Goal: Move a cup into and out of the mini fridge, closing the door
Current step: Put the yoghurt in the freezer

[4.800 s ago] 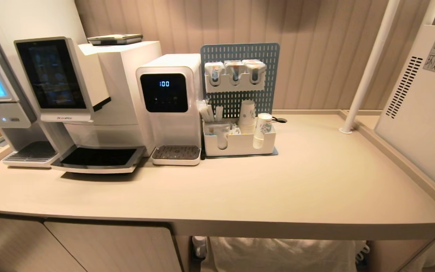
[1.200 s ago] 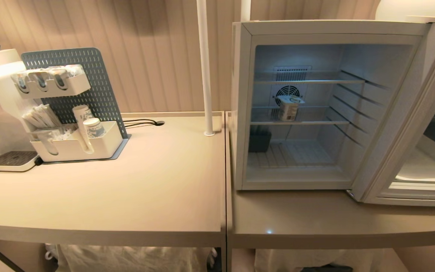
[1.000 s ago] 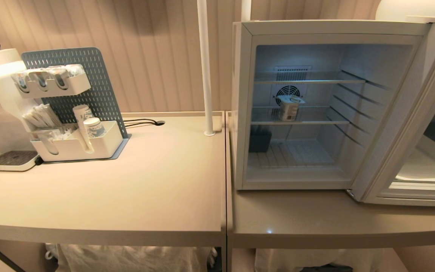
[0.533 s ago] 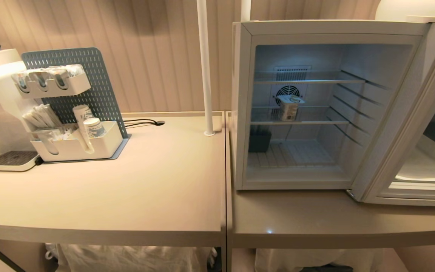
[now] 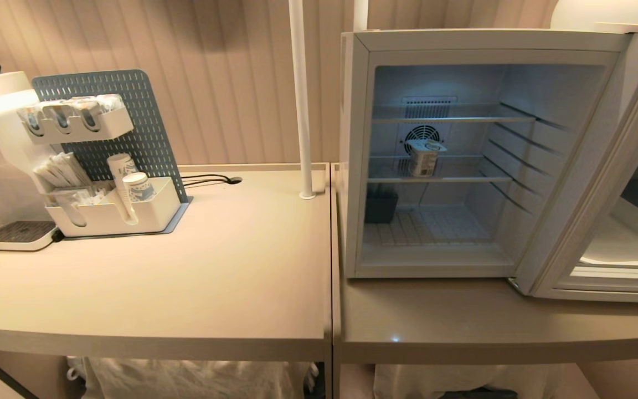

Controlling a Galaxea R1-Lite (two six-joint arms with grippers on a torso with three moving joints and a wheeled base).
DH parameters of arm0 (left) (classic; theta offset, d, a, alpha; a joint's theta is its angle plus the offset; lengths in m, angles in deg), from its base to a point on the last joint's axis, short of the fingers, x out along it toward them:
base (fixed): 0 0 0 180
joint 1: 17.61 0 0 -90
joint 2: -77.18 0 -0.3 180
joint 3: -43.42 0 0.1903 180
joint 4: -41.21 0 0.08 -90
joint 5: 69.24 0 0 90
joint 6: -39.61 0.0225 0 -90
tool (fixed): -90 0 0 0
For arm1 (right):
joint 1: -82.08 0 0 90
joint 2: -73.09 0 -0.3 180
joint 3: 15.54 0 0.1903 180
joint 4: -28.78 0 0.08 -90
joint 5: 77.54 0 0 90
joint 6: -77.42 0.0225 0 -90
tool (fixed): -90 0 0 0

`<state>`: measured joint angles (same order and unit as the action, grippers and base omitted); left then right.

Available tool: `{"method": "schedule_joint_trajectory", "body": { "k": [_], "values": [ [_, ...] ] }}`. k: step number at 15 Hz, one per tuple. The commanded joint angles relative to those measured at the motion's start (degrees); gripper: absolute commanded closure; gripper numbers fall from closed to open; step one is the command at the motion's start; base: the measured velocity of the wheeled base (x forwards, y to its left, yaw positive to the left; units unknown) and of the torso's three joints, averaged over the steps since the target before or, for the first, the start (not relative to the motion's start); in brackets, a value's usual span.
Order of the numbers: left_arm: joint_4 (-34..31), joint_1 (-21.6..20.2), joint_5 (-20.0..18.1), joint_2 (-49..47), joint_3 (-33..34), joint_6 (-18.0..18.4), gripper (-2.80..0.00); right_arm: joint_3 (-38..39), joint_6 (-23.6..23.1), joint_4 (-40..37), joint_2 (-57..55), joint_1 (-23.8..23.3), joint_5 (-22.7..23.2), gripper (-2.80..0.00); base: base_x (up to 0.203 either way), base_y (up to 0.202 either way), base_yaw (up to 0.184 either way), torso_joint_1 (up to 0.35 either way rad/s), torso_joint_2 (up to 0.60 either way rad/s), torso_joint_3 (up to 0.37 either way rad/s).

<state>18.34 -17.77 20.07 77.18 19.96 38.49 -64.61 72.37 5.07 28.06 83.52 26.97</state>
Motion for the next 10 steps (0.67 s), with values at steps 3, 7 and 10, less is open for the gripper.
{"method": "schedule_joint_trajectory", "body": {
  "k": [3, 7, 10],
  "values": [
    [0.0, 0.0, 0.0, -0.1, 0.0, 0.0, 0.00, -2.3, -1.2, 16.6, -36.0, 0.4, 3.8, 0.00, 0.000, 0.000, 0.000, 0.000, 0.00, 0.000],
    [0.0, 0.0, 0.0, -0.1, 0.0, -0.1, 0.00, -14.9, -2.1, 23.0, -55.0, 0.6, 7.1, 0.00, 0.000, 0.000, 0.000, 0.000, 0.00, 0.000],
    [0.0, 0.0, 0.1, -0.1, 0.0, -0.3, 0.00, -26.4, -2.3, 20.3, -63.7, 1.0, 9.0, 0.00, 0.000, 0.000, 0.000, 0.000, 0.00, 0.000]
  ]
}}
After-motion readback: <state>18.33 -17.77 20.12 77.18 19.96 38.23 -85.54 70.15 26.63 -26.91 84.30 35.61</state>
